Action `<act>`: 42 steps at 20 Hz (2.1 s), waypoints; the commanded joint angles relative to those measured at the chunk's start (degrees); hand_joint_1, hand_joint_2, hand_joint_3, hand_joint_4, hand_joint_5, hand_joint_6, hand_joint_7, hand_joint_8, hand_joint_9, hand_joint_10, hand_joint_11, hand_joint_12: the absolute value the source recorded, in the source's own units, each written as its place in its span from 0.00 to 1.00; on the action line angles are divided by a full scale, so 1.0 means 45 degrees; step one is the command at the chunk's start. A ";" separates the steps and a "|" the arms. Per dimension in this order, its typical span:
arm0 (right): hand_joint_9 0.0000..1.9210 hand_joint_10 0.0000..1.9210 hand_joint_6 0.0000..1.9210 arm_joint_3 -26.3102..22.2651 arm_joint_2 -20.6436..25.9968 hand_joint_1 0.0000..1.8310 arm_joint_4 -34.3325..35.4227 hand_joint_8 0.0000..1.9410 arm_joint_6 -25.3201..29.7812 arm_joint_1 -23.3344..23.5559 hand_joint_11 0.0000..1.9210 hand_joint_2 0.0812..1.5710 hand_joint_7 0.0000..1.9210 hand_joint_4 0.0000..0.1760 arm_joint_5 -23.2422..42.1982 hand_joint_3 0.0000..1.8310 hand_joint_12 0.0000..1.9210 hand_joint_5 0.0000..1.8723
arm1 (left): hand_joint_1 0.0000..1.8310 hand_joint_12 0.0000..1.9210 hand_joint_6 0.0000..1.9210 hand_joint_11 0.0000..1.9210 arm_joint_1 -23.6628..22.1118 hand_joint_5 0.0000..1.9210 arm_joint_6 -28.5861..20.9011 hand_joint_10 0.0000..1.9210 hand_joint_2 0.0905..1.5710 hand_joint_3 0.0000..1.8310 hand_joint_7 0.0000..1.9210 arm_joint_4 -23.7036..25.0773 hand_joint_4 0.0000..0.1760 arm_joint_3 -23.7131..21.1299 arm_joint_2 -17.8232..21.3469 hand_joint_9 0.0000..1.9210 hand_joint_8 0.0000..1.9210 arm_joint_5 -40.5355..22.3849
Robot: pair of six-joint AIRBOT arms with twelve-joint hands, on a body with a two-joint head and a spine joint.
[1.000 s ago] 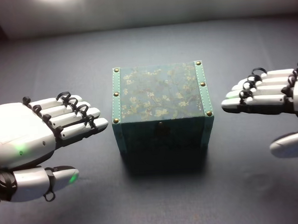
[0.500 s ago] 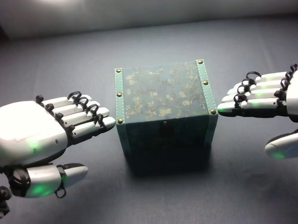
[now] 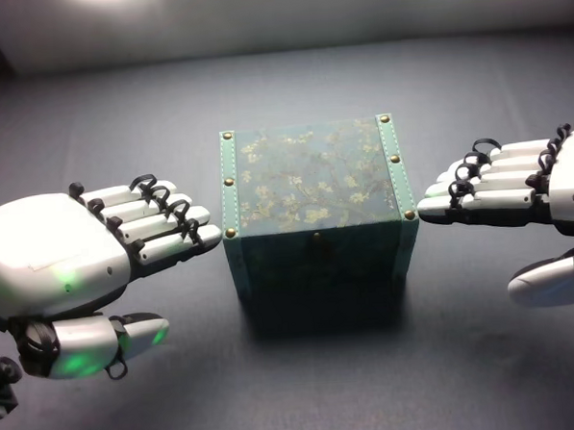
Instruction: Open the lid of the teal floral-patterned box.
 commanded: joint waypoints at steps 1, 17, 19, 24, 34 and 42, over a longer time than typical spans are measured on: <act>0.01 0.00 0.00 -0.0026 -0.0093 0.00 0.0559 0.00 0.0082 0.0160 0.01 0.87 0.00 0.00 0.1094 0.00 0.09 0.00 | 0.00 0.00 0.00 0.01 -0.0120 0.01 -0.0036 0.00 1.00 0.05 0.00 -0.0132 0.00 0.0050 -0.0011 0.00 0.00 -0.1224; 0.12 0.00 0.00 0.0104 -0.0084 0.00 0.2439 0.00 -0.0147 0.0160 0.00 0.92 0.00 0.00 0.2244 0.00 0.53 0.00 | 0.00 0.00 0.00 0.00 -0.0205 0.00 -0.0038 0.00 1.00 0.04 0.00 -0.0929 0.00 0.0094 0.0060 0.00 0.00 -0.2280; 0.06 0.00 0.00 0.0103 -0.0065 0.00 0.2648 0.00 -0.0205 0.0160 0.00 0.90 0.00 0.00 0.2356 0.00 0.39 0.00 | 0.00 0.00 0.00 0.01 -0.0187 0.00 -0.0035 0.00 1.00 0.03 0.00 -0.1204 0.00 0.0133 0.0054 0.00 0.00 -0.2628; 0.02 0.00 0.00 0.0137 0.0056 0.00 0.2849 0.00 -0.0217 0.0160 0.00 0.91 0.00 0.00 0.2430 0.00 0.18 0.00 | 0.00 0.00 0.00 0.01 -0.0145 0.01 -0.0034 0.00 1.00 0.02 0.00 -0.1375 0.00 0.0148 0.0079 0.00 0.00 -0.2789; 0.05 0.00 0.00 0.0082 0.0382 0.00 0.1946 0.00 -0.0394 0.0104 0.00 0.83 0.03 0.00 0.0967 0.00 0.29 0.04 | 0.00 0.01 0.00 0.02 -0.0122 0.03 0.0001 0.00 1.00 0.04 0.01 -0.1055 0.00 0.0345 0.0124 0.02 0.00 -0.1303; 0.06 0.00 0.00 0.0203 -0.0153 0.00 0.0780 0.00 -0.0270 0.0122 0.01 0.88 0.04 0.00 0.0469 0.00 0.15 0.02 | 0.00 0.01 0.00 0.02 -0.0837 0.01 0.0003 0.00 1.00 0.03 0.01 -0.0466 0.00 0.0687 -0.0621 0.01 0.00 -0.0691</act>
